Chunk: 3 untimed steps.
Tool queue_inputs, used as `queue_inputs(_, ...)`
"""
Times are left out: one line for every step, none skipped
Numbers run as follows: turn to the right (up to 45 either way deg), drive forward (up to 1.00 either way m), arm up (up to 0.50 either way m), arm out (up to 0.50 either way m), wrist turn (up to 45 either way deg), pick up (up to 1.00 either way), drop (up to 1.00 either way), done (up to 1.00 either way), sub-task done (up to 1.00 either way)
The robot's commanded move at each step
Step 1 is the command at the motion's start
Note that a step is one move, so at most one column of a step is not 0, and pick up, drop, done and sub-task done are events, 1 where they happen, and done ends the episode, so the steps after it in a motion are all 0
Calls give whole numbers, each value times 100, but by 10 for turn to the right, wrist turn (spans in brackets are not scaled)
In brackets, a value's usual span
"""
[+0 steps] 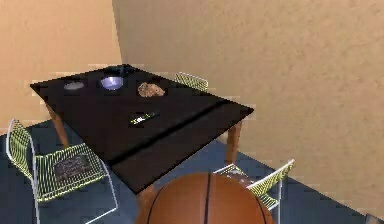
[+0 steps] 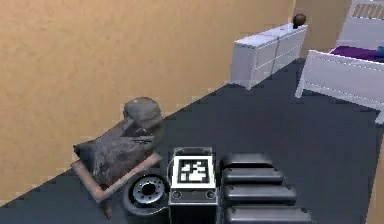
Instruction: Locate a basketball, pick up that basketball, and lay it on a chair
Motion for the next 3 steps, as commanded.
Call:
queue_inputs(-240, 0, 0, 0, 0, 0, 0, 0, 0)
queue_inputs(0, 40, 0, 0, 0, 0, 0, 0, 0)
queue_inputs(450, 0, 0, 0, 0, 0, 0, 0, 0)
